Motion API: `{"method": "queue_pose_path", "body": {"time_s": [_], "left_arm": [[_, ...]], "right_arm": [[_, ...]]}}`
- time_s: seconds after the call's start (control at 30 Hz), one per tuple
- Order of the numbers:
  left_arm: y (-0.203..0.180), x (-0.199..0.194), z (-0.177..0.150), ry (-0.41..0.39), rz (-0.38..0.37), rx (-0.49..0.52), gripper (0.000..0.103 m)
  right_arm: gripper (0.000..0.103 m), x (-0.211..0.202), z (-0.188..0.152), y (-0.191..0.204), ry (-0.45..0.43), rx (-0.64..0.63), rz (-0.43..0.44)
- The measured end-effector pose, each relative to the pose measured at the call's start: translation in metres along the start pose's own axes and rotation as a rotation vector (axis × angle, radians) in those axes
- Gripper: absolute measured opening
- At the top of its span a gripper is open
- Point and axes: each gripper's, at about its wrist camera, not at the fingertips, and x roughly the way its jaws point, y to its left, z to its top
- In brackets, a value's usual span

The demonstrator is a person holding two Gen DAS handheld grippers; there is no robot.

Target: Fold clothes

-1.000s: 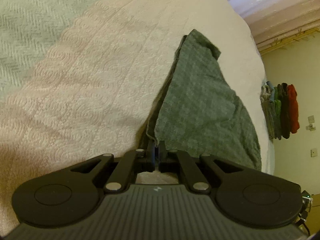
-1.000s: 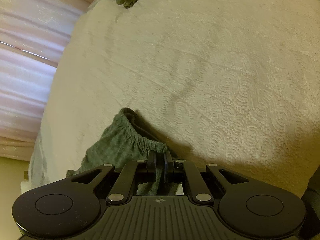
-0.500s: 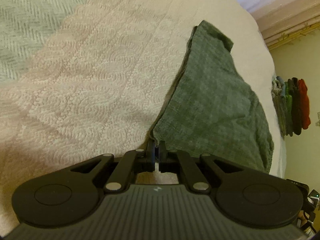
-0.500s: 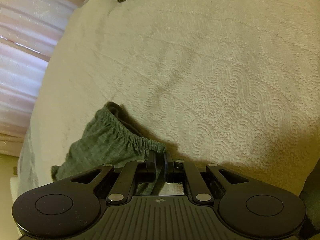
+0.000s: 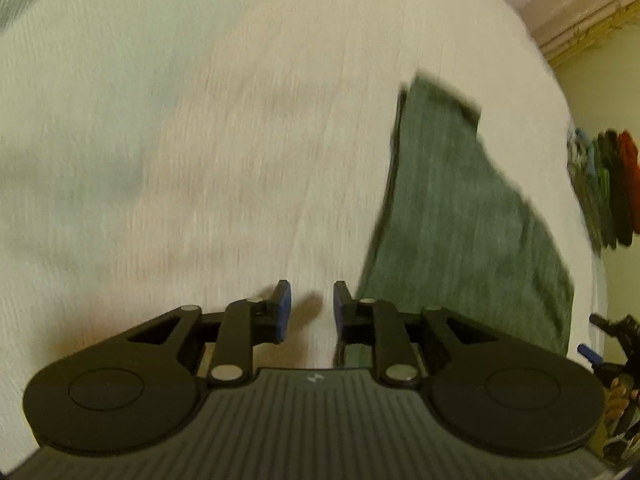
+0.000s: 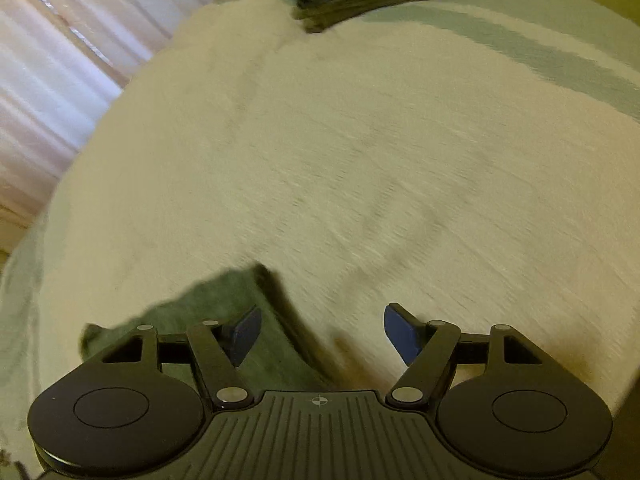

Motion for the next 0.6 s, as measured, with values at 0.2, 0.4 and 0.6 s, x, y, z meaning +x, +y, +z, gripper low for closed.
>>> {"method": "queue_pose_path", "body": {"time_s": [0.2, 0.4, 0.6], "left_arm": [[-0.034, 0.039, 0.081, -0.053, -0.117, 0.018, 0.036], [-0.05, 0.094, 0.127, -0.017, -0.174, -0.065, 0.038], [-0.056, 0.122, 0.139, 0.013, -0.207, -0.063, 0.0]], "right_arm": [[0.071, 0.045, 0.016, 0.017, 0.042, 0.024, 0.088], [0.071, 0.065, 0.022, 0.018, 0.076, 0.023, 0.088], [0.042, 0.08, 0.021, 0.024, 0.121, -0.032, 0.088]]}}
